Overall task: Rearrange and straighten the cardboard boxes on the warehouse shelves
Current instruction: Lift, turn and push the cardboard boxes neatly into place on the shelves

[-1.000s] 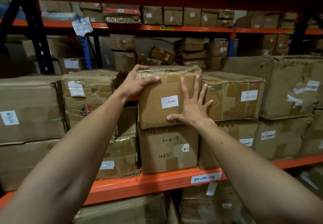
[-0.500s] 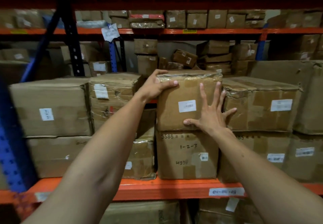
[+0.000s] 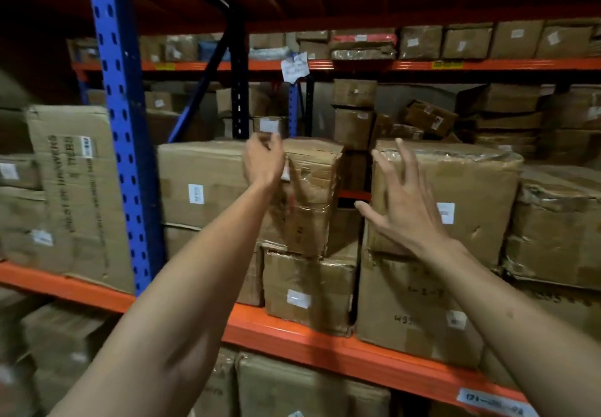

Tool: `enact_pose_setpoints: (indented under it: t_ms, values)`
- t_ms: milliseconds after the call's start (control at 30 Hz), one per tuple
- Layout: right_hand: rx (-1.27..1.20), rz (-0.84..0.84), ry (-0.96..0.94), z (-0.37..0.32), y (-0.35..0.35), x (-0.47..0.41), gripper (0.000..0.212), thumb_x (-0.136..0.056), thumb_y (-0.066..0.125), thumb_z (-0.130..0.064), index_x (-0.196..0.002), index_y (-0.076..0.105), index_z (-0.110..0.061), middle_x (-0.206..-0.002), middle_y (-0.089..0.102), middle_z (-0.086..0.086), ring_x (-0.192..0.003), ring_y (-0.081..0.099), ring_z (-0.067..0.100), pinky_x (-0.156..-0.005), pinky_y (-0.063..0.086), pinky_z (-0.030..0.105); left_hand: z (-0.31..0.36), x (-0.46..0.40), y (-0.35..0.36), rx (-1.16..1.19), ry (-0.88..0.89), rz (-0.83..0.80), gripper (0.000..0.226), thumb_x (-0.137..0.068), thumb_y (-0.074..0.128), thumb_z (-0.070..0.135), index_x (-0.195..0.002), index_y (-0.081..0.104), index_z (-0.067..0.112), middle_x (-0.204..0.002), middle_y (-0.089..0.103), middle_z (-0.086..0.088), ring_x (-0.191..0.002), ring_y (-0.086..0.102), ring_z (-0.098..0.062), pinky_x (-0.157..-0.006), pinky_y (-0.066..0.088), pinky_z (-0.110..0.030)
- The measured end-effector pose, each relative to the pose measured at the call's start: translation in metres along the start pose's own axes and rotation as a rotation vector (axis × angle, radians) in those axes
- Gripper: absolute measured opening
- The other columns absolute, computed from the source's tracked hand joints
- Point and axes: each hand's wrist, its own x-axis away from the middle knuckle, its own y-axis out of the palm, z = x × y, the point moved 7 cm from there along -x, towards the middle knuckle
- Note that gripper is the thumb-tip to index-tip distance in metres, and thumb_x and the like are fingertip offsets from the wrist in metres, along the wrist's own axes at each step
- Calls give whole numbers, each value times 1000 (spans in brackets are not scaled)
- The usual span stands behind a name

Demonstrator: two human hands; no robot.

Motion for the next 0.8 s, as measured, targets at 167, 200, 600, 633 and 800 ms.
enact_pose_setpoints:
  t_ms: [167, 200, 600, 633, 800]
  values:
    - [-251, -139, 92, -46, 51, -32, 90, -94, 74, -42, -164, 19, -27, -172, 5, 8, -153, 28, 35, -119, 37, 59, -64, -29, -31, -77, -174, -101, 85, -84, 41, 80, -133, 61, 14, -127, 68, -12, -118, 64, -30, -104, 50, -50]
    - [-293, -160, 180, -48, 63, -34, 95, -94, 73, -44, -165, 13, -27, -173, 2, 7, -154, 27, 34, -121, 34, 57, -69, -35, -30, -61, -159, -142, 80, -88, 40, 78, -131, 63, 13, -124, 70, -13, -116, 65, -30, -104, 50, -52]
    - [-458, -179, 669, -47, 136, -84, 99, -86, 65, -74, -155, -1, -51, -166, 26, 21, -147, 36, 46, -119, 33, 63, -56, -78, -11, -241, 469, -680, 49, -89, 76, 45, -129, 65, 18, -106, 69, 7, -94, 66, -4, -75, 50, -15]
    - [-455, -184, 667, -44, 136, -83, 95, -85, 65, -76, -153, 4, -50, -163, 33, 20, -143, 42, 44, -117, 37, 61, -57, -81, -9, -261, 483, -686, 52, -88, 76, 47, -129, 66, 17, -108, 70, 5, -94, 66, -6, -78, 53, -19]
    - [-445, -238, 674, -34, 125, -88, 92, -75, 74, -77, -145, 23, -43, -150, 46, 9, -132, 52, 32, -109, 48, 51, -56, -87, 1, -374, 467, -779, 52, -89, 71, 56, -122, 71, 16, -115, 75, 0, -103, 70, -13, -91, 58, -32]
